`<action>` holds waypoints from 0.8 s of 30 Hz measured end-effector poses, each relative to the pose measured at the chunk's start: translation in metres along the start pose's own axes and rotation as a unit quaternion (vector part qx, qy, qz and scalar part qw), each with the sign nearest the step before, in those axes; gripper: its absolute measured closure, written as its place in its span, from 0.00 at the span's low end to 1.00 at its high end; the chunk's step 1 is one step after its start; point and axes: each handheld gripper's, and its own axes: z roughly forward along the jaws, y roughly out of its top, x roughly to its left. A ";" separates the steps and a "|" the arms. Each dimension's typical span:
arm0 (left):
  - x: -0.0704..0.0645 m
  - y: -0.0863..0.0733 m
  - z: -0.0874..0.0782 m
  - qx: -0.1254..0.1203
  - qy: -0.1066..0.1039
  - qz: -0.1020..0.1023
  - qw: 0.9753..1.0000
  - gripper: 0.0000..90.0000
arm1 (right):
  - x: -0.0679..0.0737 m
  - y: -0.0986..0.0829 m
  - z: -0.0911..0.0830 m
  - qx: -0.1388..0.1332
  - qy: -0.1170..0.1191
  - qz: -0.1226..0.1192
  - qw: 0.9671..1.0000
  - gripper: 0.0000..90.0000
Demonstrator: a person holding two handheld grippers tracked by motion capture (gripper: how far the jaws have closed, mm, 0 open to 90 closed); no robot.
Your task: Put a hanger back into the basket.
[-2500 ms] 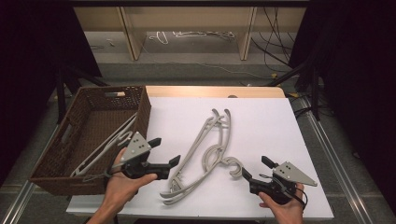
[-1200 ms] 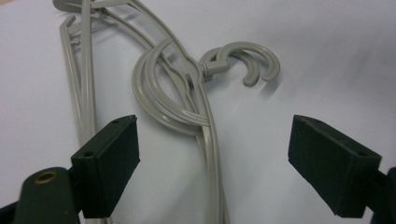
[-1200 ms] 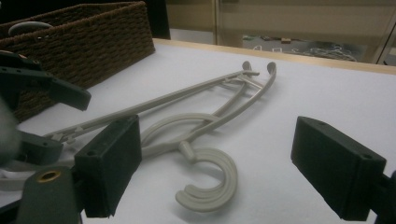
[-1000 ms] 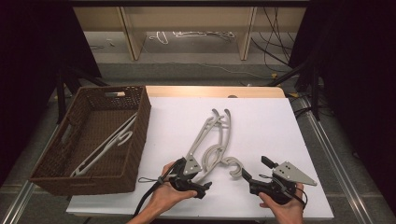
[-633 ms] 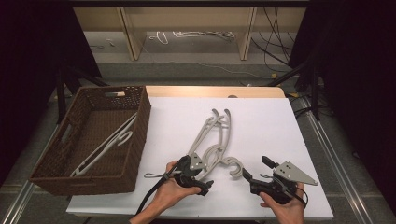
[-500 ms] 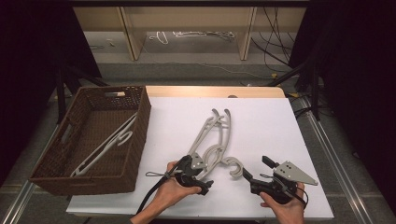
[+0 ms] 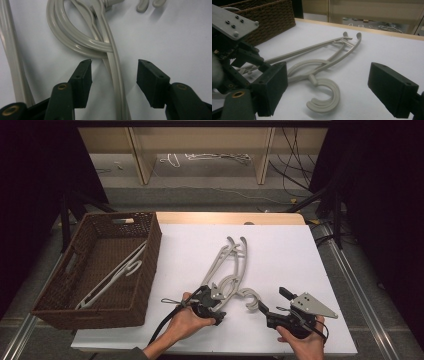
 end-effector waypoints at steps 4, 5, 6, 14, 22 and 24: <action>0.002 0.001 0.001 0.000 0.007 0.007 1.000 0.62 | 0.000 0.000 0.000 0.004 -0.001 -0.001 1.000 0.19; 0.002 0.002 0.001 0.005 0.003 0.008 1.000 0.64 | 0.000 0.000 0.000 0.003 -0.003 -0.002 1.000 0.19; 0.003 0.002 0.002 0.008 0.001 0.008 1.000 0.65 | 0.000 0.000 0.000 0.003 -0.003 -0.002 1.000 0.19; 0.009 0.008 0.006 0.035 -0.016 0.000 0.999 0.72 | 0.000 0.000 0.001 0.003 0.000 -0.004 1.000 0.20; 0.015 0.009 0.005 0.028 -0.043 -0.017 0.999 0.81 | 0.000 0.000 0.001 0.002 -0.001 -0.004 1.000 0.20; 0.016 0.009 0.004 0.027 -0.046 -0.019 0.998 0.83 | 0.000 0.000 0.002 0.000 0.005 -0.002 1.000 0.20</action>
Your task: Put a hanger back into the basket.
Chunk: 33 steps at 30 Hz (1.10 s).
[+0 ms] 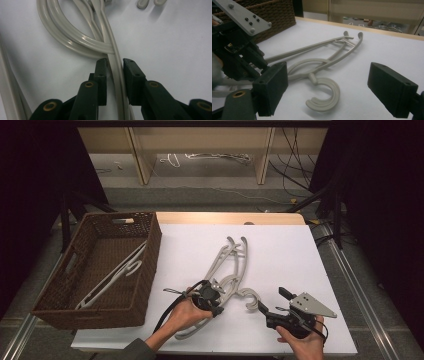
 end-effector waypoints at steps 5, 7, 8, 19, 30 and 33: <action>0.008 -0.002 -0.007 -0.009 -0.026 -0.024 0.999 0.87 | -0.001 0.001 -0.002 0.009 -0.006 -0.003 1.000 0.20; 0.011 -0.003 -0.009 -0.010 -0.028 -0.030 0.999 0.88 | -0.001 0.000 -0.002 0.005 -0.007 -0.002 1.000 0.20; 0.012 -0.003 -0.009 -0.015 -0.033 -0.040 0.999 0.88 | -0.001 0.000 -0.002 0.005 -0.007 -0.002 1.000 0.20; 0.025 -0.006 -0.032 -0.079 -0.042 -0.075 0.993 0.90 | -0.001 0.000 -0.002 0.002 -0.004 0.000 1.000 0.20; 0.038 -0.008 -0.057 -0.157 -0.047 -0.131 0.978 0.90 | 0.000 0.000 -0.002 0.005 -0.007 0.000 1.000 0.20; 0.040 -0.007 -0.064 -0.172 -0.049 -0.136 0.975 0.90 | 0.000 0.000 -0.002 0.002 -0.006 0.000 1.000 0.20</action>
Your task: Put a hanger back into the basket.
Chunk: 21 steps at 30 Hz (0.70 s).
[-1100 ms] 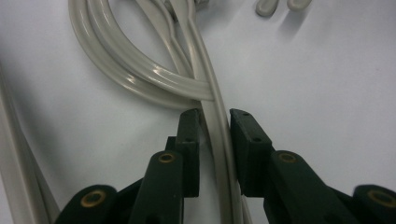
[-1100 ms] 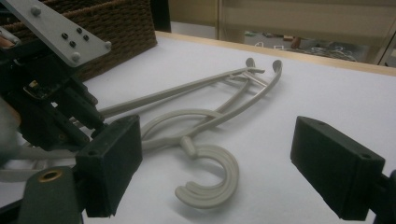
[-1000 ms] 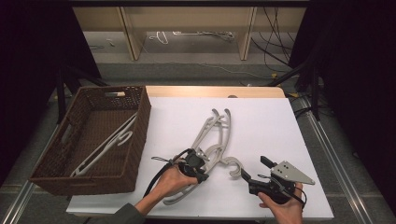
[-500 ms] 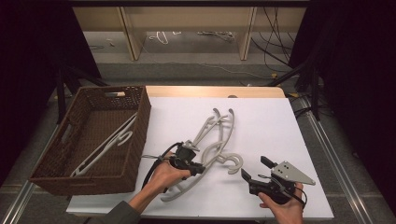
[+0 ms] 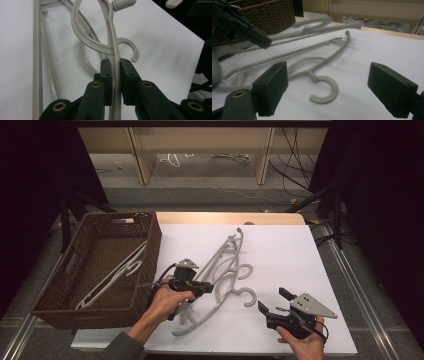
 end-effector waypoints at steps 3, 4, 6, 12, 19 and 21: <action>0.000 0.003 -0.007 -0.013 0.002 0.000 1.000 0.90 | 0.000 0.000 0.000 0.005 0.001 0.002 1.000 0.20; 0.000 0.004 -0.008 -0.016 0.003 -0.003 1.000 0.90 | 0.000 0.000 0.000 0.007 0.001 0.002 1.000 0.20; 0.001 0.006 -0.012 -0.027 0.001 -0.007 1.000 0.90 | 0.000 -0.001 0.001 -0.002 0.006 0.005 1.000 0.20; 0.001 0.014 -0.025 -0.047 -0.004 -0.004 0.999 0.90 | 0.000 -0.002 0.001 -0.002 0.007 0.007 1.000 0.20; -0.008 0.025 -0.041 -0.065 -0.009 0.000 0.998 0.90 | 0.000 -0.002 0.001 0.002 0.006 0.013 1.000 0.19; -0.011 0.029 -0.046 -0.070 -0.016 0.005 0.997 0.90 | -0.001 -0.001 0.000 0.007 -0.001 0.004 1.000 0.20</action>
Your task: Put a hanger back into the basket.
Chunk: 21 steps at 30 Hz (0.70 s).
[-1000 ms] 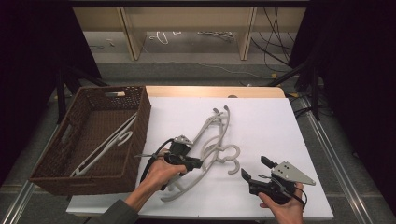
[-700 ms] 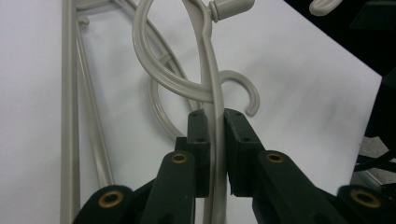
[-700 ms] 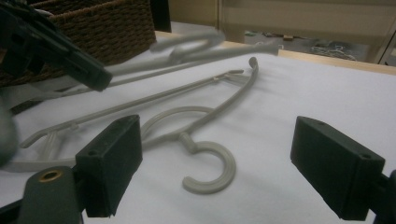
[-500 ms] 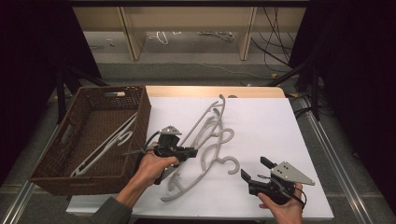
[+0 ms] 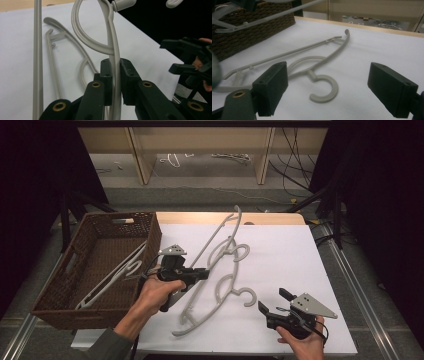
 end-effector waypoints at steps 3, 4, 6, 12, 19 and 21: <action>-0.005 0.007 -0.007 -0.009 -0.003 -0.002 1.000 0.90 | 0.000 -0.001 0.001 -0.002 0.007 0.005 1.000 0.19; -0.006 0.009 -0.011 -0.009 -0.006 -0.001 1.000 0.90 | 0.000 -0.001 0.001 -0.004 0.005 0.006 1.000 0.19; -0.007 0.014 -0.017 -0.015 -0.010 0.001 1.000 0.90 | 0.000 0.000 -0.001 0.001 0.000 0.003 1.000 0.19; -0.008 0.027 -0.041 -0.028 -0.014 0.007 0.999 0.90 | 0.000 0.000 0.000 0.000 -0.001 0.000 1.000 0.19; -0.001 0.041 -0.077 -0.048 0.008 0.014 0.999 0.90 | 0.000 0.000 0.000 0.001 -0.001 0.004 1.000 0.19; 0.003 0.043 -0.089 -0.047 0.019 0.020 0.999 0.90 | 0.000 0.000 0.000 0.000 -0.002 0.004 1.000 0.19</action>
